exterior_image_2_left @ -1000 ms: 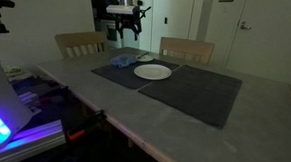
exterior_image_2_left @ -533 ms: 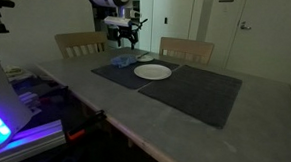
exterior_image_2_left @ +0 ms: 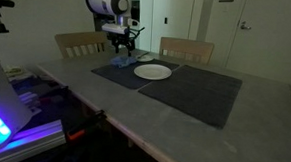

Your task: Use the towel to wipe the plate

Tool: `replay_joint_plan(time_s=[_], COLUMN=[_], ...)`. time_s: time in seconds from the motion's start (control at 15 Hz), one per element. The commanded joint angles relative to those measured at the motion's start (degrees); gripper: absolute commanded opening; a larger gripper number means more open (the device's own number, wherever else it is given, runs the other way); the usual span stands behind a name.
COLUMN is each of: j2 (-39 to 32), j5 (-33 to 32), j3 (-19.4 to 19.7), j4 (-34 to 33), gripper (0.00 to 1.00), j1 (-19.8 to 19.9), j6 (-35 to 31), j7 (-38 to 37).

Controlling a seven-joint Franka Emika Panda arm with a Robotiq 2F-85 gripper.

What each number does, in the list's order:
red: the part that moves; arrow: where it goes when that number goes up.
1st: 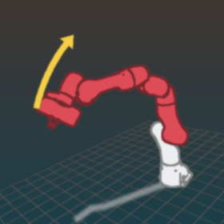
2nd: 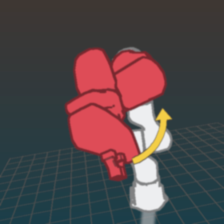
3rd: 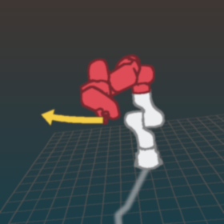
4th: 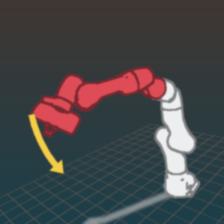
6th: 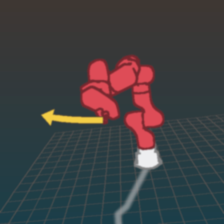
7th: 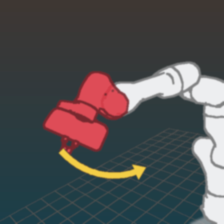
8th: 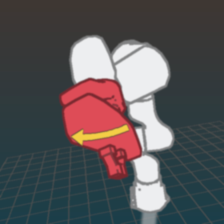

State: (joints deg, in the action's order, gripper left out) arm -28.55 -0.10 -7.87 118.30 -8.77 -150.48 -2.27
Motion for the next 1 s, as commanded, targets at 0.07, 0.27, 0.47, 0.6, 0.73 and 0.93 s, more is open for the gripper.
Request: replay_joint_plan(time_s=[0.07,0.27,0.47,0.6,0.73,0.93], j2=[-2.4,-3.2,-3.7,-3.7,-3.9,-4.8], j5=[-0.2,-0.1,0.2,-0.1,0.0,0.2], j3=[1.6,1.8,1.4,1.6,1.5,1.4], j4=[-1.7,-1.6,-1.4,-1.3,-1.2,-1.2], gripper=[1.00,1.00,1.00,1.00,1.00,1.00], j1=[-1.5,-1.7,-1.4,-1.6,-1.7,-1.6], j6=[-0.2,-0.7,-1.6,-1.9,-2.3,-3.3], j7=[-3.1,-4.2,-3.8,-3.9,-3.9,-3.7])
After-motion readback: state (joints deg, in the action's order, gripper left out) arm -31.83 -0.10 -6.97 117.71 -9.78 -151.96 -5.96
